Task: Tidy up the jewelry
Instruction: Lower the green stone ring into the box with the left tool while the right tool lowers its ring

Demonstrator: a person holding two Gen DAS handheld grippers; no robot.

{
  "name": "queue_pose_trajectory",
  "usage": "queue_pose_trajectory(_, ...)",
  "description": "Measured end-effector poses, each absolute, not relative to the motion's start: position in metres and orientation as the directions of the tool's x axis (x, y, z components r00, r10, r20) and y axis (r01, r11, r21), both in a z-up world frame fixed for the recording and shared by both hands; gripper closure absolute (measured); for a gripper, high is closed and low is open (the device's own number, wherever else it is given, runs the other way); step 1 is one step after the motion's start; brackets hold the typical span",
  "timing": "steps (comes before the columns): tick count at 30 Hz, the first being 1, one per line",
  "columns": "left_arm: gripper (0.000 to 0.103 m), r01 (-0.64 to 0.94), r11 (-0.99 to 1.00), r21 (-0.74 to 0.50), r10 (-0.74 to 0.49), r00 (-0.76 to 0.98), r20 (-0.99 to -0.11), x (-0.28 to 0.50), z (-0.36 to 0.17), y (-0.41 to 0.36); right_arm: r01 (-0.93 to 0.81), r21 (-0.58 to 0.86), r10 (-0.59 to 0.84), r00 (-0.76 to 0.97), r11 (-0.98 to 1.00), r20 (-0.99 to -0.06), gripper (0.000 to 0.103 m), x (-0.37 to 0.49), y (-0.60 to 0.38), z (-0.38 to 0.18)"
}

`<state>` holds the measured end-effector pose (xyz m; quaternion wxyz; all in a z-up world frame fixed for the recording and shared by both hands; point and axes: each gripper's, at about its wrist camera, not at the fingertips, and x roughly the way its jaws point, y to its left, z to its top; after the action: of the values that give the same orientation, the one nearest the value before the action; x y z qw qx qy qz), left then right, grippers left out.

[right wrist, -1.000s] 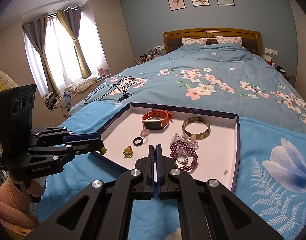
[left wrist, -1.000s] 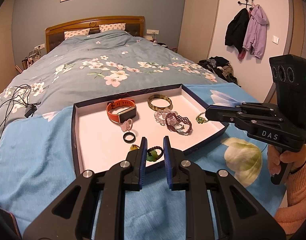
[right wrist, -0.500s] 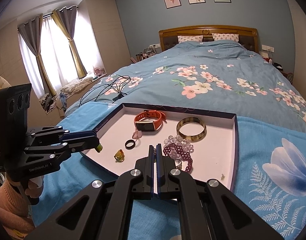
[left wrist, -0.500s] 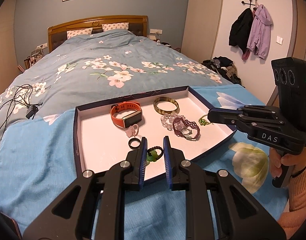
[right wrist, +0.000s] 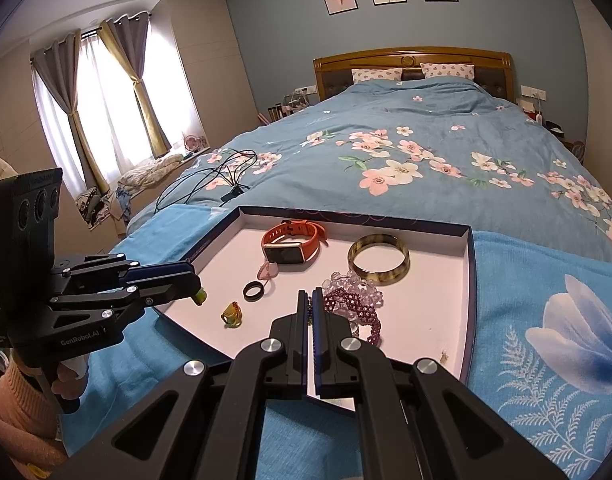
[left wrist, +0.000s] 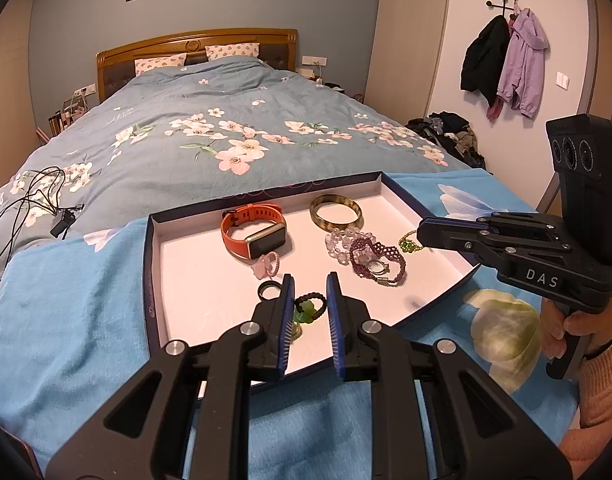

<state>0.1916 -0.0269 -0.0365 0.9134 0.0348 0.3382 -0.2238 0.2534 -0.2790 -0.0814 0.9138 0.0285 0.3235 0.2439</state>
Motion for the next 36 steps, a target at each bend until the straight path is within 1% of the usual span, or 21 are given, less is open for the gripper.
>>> queue_pose_trajectory(36,0.086,0.405,0.909,-0.096,-0.363,0.66,-0.658,0.209,-0.052,-0.029,-0.411,0.213,0.452,0.665,0.886,-0.595,0.102,0.266,-0.28,-0.09)
